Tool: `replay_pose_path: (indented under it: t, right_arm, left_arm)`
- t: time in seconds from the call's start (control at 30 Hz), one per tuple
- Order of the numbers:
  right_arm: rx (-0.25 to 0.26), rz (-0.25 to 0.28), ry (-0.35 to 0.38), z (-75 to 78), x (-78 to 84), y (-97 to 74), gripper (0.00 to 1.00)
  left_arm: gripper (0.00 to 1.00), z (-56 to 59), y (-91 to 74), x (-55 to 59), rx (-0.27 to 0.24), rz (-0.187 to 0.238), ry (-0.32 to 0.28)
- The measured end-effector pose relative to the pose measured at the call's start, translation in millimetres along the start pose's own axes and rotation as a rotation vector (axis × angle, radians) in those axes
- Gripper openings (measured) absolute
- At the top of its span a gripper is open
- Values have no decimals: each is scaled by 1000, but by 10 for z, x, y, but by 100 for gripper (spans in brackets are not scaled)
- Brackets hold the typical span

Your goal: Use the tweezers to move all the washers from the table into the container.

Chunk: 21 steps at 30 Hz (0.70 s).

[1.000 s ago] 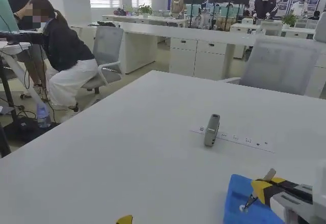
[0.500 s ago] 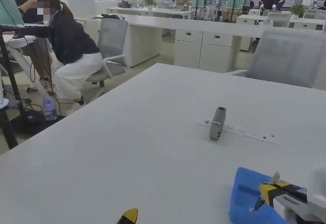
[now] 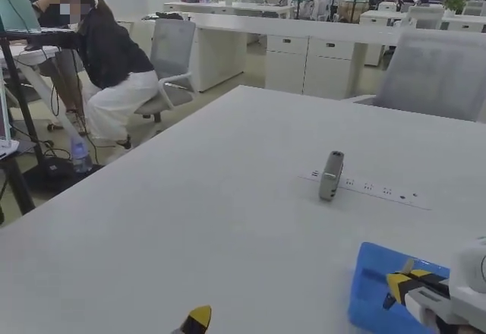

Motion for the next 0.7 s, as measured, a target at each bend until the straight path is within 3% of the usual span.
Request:
replay_pose_path:
  t: [0.43, 0.7]
  right_arm:
    - [-3, -9, -15, -11, 38, 18, 2]
    - [1, 15, 23, 55, -58, -130, 2]
  left_arm:
    - [96, 7, 11, 10, 7, -12, 5]
    - [96, 10, 9, 7, 8, -9, 5]
Point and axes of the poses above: the centre of the closed fingertips' face, and the gripper's own axes: y roughly forward along the fingers, z roughly to its right, x roughly out of its underside, the point moved 7 cm from there along -y, roughly backward along the fingers, and after that the axes turned 7 degrees about x, right-handed, at the moved point
